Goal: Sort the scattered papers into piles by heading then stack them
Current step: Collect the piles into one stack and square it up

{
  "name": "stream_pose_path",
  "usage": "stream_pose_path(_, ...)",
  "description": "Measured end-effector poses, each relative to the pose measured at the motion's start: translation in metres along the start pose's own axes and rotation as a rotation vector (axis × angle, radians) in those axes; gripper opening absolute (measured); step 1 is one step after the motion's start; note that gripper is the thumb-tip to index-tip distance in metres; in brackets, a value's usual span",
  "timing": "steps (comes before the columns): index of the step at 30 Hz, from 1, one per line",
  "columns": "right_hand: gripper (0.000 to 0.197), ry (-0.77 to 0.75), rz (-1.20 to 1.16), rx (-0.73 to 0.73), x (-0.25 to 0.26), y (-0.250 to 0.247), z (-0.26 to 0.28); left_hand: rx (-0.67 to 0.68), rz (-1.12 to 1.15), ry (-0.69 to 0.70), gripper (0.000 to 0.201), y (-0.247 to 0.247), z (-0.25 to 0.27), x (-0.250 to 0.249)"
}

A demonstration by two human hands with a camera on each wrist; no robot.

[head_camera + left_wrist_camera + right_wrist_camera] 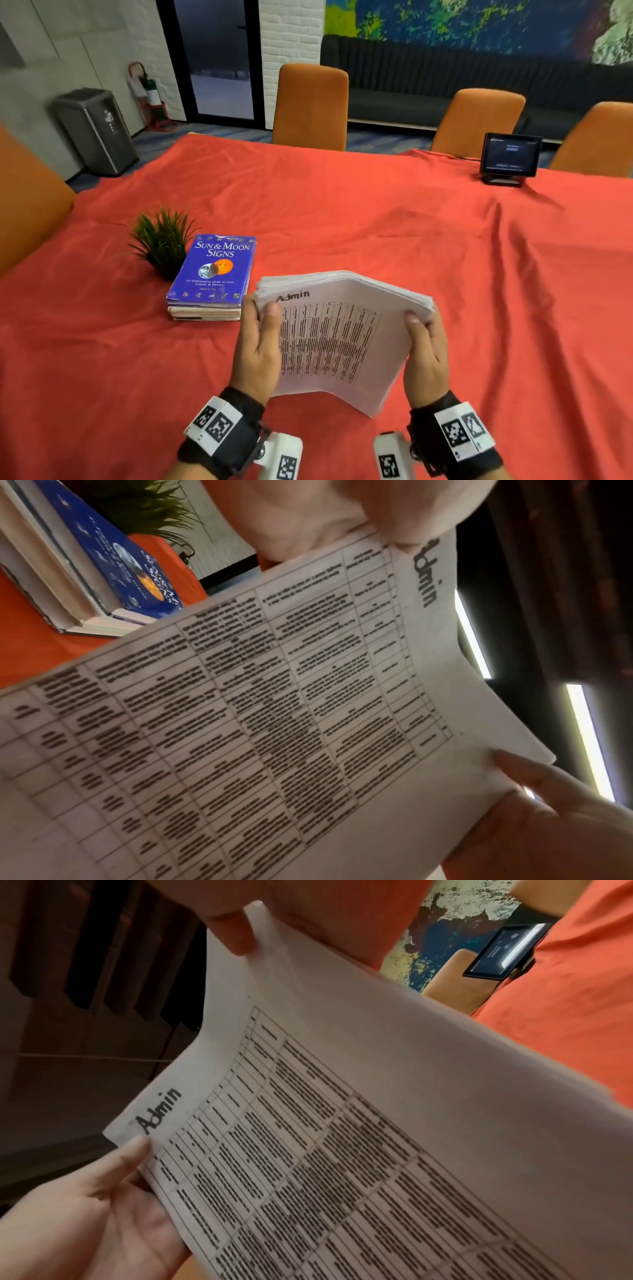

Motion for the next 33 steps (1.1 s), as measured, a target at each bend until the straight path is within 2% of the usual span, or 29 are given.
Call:
stream_pose_path(2, 0.024, -0.022, -0.015, 0.008, 0.005, 0.002, -0.004, 0.0, 0.003, -0.009, 0.027, 0.001, -0.001, -0.003)
stream_pose_path(4, 0.027, -0.007, -0.051, 0.006, 0.005, 0.002, -0.008, -0.01, -0.018, -0.011, 0.021, 0.003, -0.002, -0.006)
stream_pose_path(7, 0.032, 0.008, -0.101, 0.018, 0.006, 0.004, -0.012, -0.036, -0.02, -0.007, 0.024, 0.004, -0.003, -0.009)
stream_pose_path(9, 0.035, -0.029, -0.118, 0.026, 0.014, 0.002, -0.015, -0.062, -0.006, 0.028, 0.034, 0.005, -0.003, -0.016)
stream_pose_path(11, 0.029, -0.082, -0.141, 0.042, 0.023, -0.001, -0.016, -0.07, 0.022, 0.049, 0.044, 0.006, -0.001, -0.024)
stream_pose_path(15, 0.009, -0.068, -0.127, 0.094, 0.019, -0.007, -0.013, -0.026, 0.065, 0.033, 0.031, 0.006, 0.009, -0.02)
stream_pose_path(17, 0.008, -0.036, -0.101, 0.104, 0.012, -0.008, -0.011, -0.009, 0.07, -0.01, 0.033, 0.007, 0.011, -0.016)
stream_pose_path(20, 0.01, -0.012, -0.072, 0.097, 0.009, -0.008, -0.017, -0.012, 0.057, -0.042, 0.02, 0.006, 0.005, -0.011)
stream_pose_path(21, 0.01, -0.009, -0.059, 0.099, 0.01, -0.007, -0.018, -0.018, 0.047, -0.05, 0.023, 0.005, 0.003, -0.007)
stream_pose_path(24, 0.016, -0.002, -0.023, 0.099, 0.009, 0.002, -0.02, -0.057, 0.001, -0.112, 0.054, 0.002, 0.002, 0.005)
stream_pose_path(26, 0.02, 0.004, -0.004, 0.082, 0.009, 0.006, -0.022, -0.06, -0.013, -0.129, 0.051, 0.003, 0.003, 0.004)
stream_pose_path(29, 0.02, -0.013, -0.009, 0.045, 0.015, 0.004, -0.028, -0.037, 0.013, -0.111, 0.032, 0.005, 0.0, -0.005)
stream_pose_path(31, 0.019, -0.027, -0.026, 0.018, 0.019, -0.002, -0.031, -0.036, -0.001, -0.084, 0.046, 0.002, 0.0, -0.003)
stream_pose_path(33, 0.019, -0.021, -0.008, 0.024, 0.017, -0.006, -0.029, -0.04, 0.009, -0.123, 0.06, 0.0, 0.004, 0.003)
Point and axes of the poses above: each hand's wrist, its own z-axis away from the middle knuckle, its own y-axis out of the palm, x = y × z, the point moved 3 cm from there along -z, towards the middle knuckle, and after that the axes turned 5 degrees about z, right-handed, at the moved point
